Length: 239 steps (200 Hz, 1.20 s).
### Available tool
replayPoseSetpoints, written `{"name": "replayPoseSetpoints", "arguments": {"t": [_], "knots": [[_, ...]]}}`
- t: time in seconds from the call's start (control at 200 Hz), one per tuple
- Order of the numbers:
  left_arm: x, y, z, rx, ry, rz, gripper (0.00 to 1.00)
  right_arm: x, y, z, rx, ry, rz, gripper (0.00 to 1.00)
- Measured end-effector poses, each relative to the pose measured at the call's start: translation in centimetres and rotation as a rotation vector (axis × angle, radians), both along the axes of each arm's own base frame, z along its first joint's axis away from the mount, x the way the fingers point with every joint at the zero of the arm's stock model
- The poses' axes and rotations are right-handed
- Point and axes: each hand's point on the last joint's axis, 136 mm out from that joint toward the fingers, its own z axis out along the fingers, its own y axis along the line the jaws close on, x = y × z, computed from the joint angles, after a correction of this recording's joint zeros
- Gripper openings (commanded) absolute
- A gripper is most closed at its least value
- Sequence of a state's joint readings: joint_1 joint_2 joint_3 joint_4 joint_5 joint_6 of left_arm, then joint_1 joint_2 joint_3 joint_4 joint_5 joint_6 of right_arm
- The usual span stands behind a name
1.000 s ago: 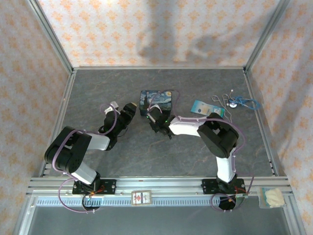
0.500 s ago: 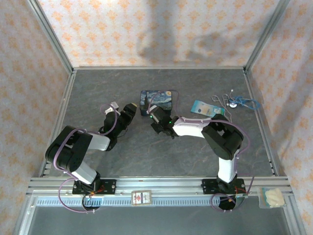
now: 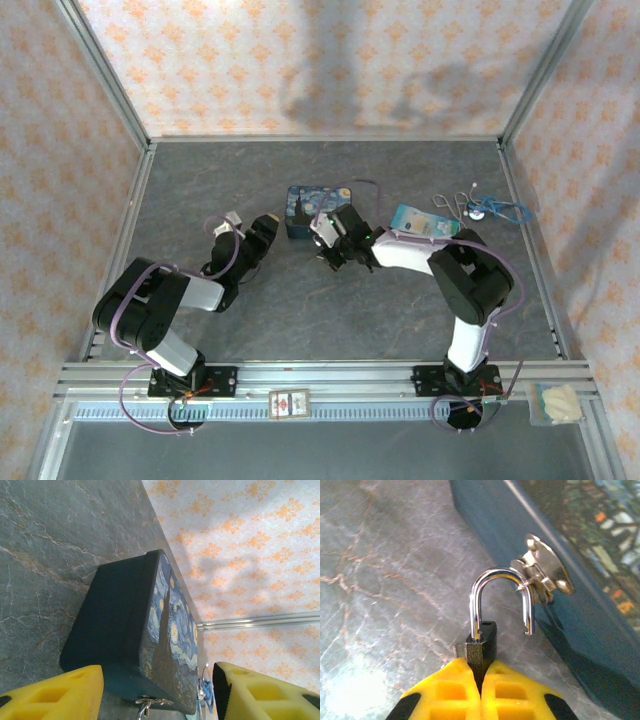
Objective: Unlock a padlock with a key
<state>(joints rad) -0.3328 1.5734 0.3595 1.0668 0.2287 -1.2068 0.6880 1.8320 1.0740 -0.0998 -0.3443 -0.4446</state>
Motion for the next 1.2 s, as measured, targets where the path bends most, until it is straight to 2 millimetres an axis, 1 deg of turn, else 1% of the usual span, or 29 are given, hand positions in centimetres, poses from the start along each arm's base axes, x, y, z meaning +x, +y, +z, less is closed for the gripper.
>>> {"name": "replayPoseSetpoints", "arguments": {"t": [0.08, 0.215, 0.41, 0.535, 0.591, 0.666, 0.796, 0.921, 1.081, 1.196], "knots": [[-0.1, 0.0, -0.1, 0.0, 0.003, -0.003, 0.55, 0.0, 0.6, 0.0, 0.001, 0.026, 0.043, 0.0], [-0.3, -0.3, 0.0, -0.015, 0.0, -0.02, 0.48, 0.7, 1.6, 0.1, 0.014, 0.057, 0.092, 0.0], [-0.8, -1.0, -0.5, -0.023, 0.014, -0.056, 0.43, 1.4, 2.6, 0.1, 0.016, 0.085, 0.129, 0.0], [-1.5, -2.7, -1.4, -0.008, 0.033, -0.106, 0.39, 1.4, 2.8, 0.1, 0.017, 0.093, 0.139, 0.0], [-1.7, -3.7, -2.2, 0.002, 0.051, -0.133, 0.37, 1.4, 2.8, 0.1, 0.02, 0.094, 0.14, 0.0], [-1.8, -4.8, -3.3, 0.009, 0.078, -0.162, 0.36, 1.4, 2.8, 0.1, 0.022, 0.097, 0.14, 0.0], [-1.5, -6.2, -4.6, 0.018, 0.103, -0.193, 0.36, 1.3, 2.9, 0.1, 0.025, 0.1, 0.142, 0.0], [-0.5, -7.0, -4.5, 0.016, 0.089, -0.199, 0.32, 1.2, 3.0, 0.1, 0.034, 0.108, 0.15, 0.0], [0.4, -7.2, -5.0, 0.025, 0.09, -0.187, 0.25, 1.3, 2.9, 0.1, 0.041, 0.115, 0.145, 0.0], [0.8, -7.3, -5.3, 0.028, 0.09, -0.179, 0.23, 1.1, 3.0, 0.1, 0.048, 0.122, 0.151, 0.0]]}}
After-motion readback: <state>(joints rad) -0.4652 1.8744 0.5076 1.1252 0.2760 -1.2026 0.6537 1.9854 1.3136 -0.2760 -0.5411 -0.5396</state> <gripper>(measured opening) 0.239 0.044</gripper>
